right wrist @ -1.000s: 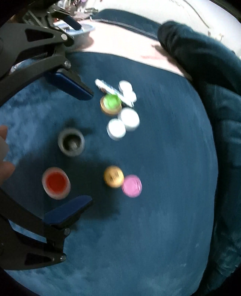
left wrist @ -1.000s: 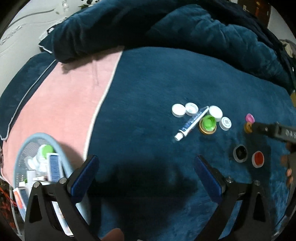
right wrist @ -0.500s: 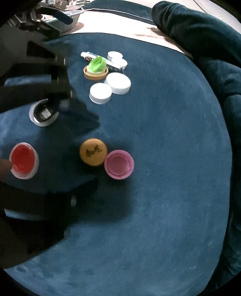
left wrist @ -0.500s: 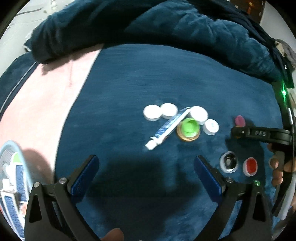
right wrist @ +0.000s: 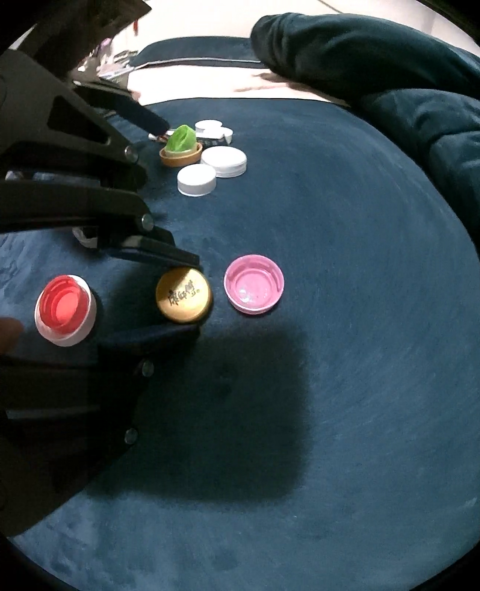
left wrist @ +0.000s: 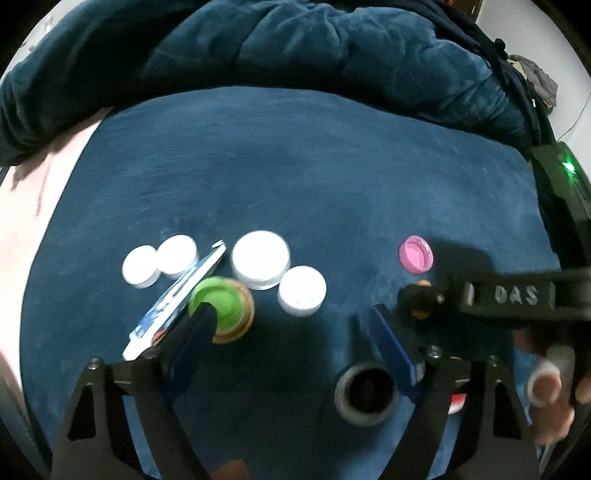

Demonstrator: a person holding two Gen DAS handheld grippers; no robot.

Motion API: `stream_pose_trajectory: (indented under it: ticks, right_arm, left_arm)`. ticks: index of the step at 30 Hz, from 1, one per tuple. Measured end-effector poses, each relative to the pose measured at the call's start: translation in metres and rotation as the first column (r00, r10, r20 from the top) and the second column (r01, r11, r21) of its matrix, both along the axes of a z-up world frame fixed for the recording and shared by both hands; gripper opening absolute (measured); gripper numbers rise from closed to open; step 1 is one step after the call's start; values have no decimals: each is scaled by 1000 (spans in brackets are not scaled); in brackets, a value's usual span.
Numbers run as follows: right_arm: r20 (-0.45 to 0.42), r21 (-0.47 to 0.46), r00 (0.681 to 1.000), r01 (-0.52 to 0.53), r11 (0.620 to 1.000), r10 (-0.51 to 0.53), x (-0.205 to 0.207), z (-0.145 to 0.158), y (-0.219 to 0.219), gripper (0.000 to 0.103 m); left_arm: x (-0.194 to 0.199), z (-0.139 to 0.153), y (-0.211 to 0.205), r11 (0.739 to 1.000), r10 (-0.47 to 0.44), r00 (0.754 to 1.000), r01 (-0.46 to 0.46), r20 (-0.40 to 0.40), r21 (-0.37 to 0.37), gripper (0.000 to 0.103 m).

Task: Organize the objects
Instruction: 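Grasp a gold printed cap with the right gripper while the left grasps a white QR-code cap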

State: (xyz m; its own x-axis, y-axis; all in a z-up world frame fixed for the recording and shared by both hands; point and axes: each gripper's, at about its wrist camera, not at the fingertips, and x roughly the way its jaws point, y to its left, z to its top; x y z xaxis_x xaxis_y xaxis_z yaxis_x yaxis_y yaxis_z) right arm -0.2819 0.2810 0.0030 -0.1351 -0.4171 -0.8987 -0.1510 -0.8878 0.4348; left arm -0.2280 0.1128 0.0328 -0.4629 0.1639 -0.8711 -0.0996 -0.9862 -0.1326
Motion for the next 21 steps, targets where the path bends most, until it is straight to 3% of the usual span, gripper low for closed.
stream_pose_trajectory:
  ticks: [4,9,14,16,18,21]
  right_arm:
    - [1,-9,1000,7,1000,-7,-2,0,-1,31]
    - [9,-30,1000,24,999,-24,-5,-2,-2,31]
    - [4,-29,999,34,999,-34,0,1,7,31]
    - [1,-21,999,34,999,-34,-2,1,4,31]
    - [1,-18,999,36,999,-36,-2,2,6,31]
    - [-1,-11,1000,31,999,-31,-3,2,4,31]
  left_arm:
    - [-12,-8,5,1000,4,1000,-4,-6,1,73]
    - [-17,-8,7,999,1,1000,-2,-31,-40,45]
    - [-6,-3,4,1000,-4,1000,4,-27,1,44]
    - [-3,-5,5,1000,-1,1000,1,-15,7,50]
    - [-1,-6,7,1000,3,1000,-3,-19,-9,61]
    - [-9,-10,7,998,34,999,-35,-18,-50,61]
